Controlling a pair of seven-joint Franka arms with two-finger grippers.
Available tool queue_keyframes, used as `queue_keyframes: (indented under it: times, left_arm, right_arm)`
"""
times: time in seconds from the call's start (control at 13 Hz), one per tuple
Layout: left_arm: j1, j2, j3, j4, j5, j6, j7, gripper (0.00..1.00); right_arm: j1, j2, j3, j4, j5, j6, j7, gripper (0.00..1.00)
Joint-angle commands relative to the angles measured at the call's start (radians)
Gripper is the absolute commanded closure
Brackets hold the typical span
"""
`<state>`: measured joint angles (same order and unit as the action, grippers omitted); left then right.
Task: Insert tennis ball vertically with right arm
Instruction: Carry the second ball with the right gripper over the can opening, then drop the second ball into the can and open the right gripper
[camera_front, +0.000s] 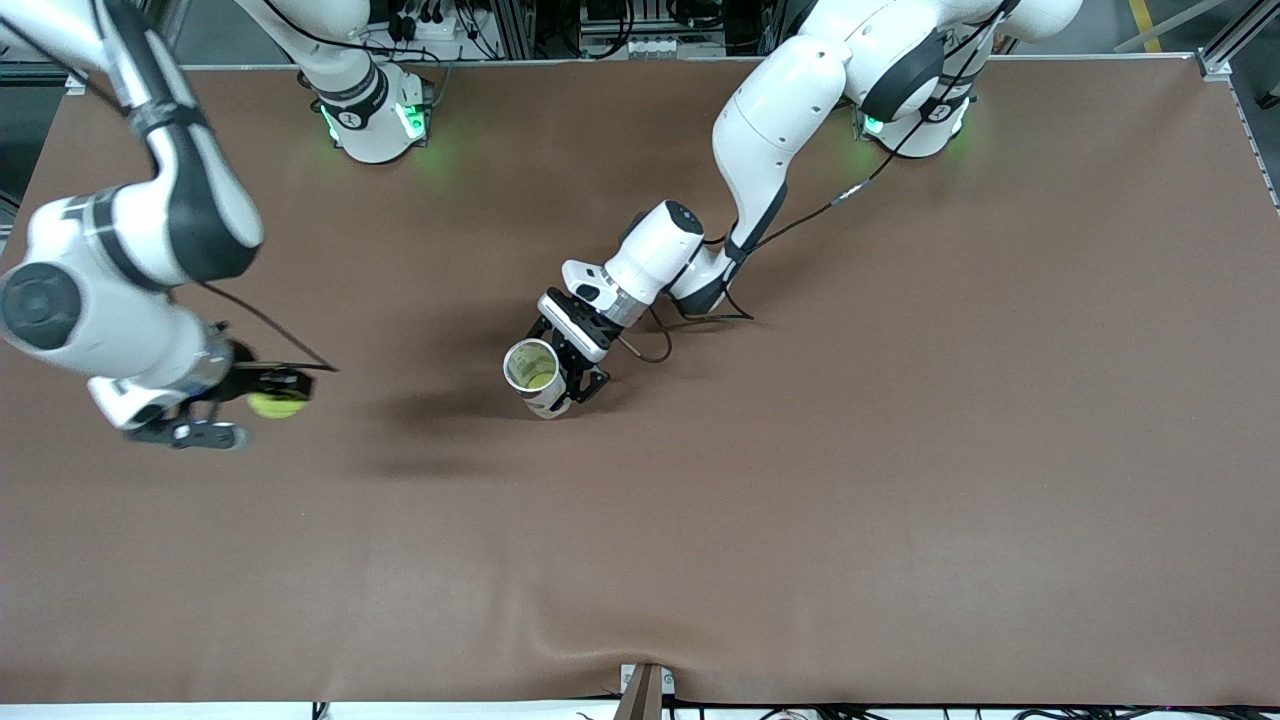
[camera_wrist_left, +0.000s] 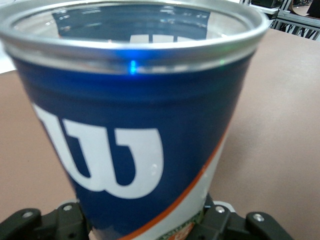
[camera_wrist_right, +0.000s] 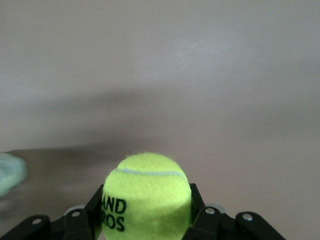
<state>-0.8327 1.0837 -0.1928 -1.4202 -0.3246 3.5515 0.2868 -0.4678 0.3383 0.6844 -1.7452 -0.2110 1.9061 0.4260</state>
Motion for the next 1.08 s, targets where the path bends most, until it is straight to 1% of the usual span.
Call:
queue_keyframes:
  times: [0.0, 0.08, 0.23, 0.46, 0.69, 0.85, 1.0]
  left_arm:
    - [-0.006, -0.013, 0.006, -0.020, -0.024, 0.003, -0.003, 0.23]
    - [-0.006, -0.011, 0.006, -0.020, -0.024, 0.001, -0.003, 0.23]
    - [-0.006, -0.013, 0.007, -0.019, -0.024, 0.003, -0.003, 0.23]
    - [-0.006, -0.015, 0.006, -0.017, -0.024, 0.003, -0.003, 0.23]
    - [-0.008, -0.011, 0.006, -0.017, -0.024, 0.003, -0.003, 0.23]
    - [-0.008, -0.011, 0.006, -0.017, -0.024, 0.003, -0.003, 0.23]
    - [-0.008, -0.013, 0.006, -0.017, -0.024, 0.001, -0.003, 0.23]
  right_arm:
    - [0.059, -0.018, 0.087, 0.006, 0.009, -0.025, 0.263, 1.00]
    - [0.116, -0.015, 0.087, 0.018, 0.010, -0.025, 0.345, 1.00]
    - [0.194, -0.010, 0.087, 0.042, 0.010, -0.022, 0.472, 1.00]
    - [0.270, 0.025, 0.086, 0.084, 0.009, -0.015, 0.609, 1.00]
    - [0.348, 0.071, 0.080, 0.104, -0.008, 0.028, 0.724, 1.00]
    - [0.376, 0.091, 0.070, 0.104, -0.037, 0.074, 0.770, 1.00]
    - [0.405, 0.117, 0.070, 0.104, -0.089, 0.082, 0.810, 1.00]
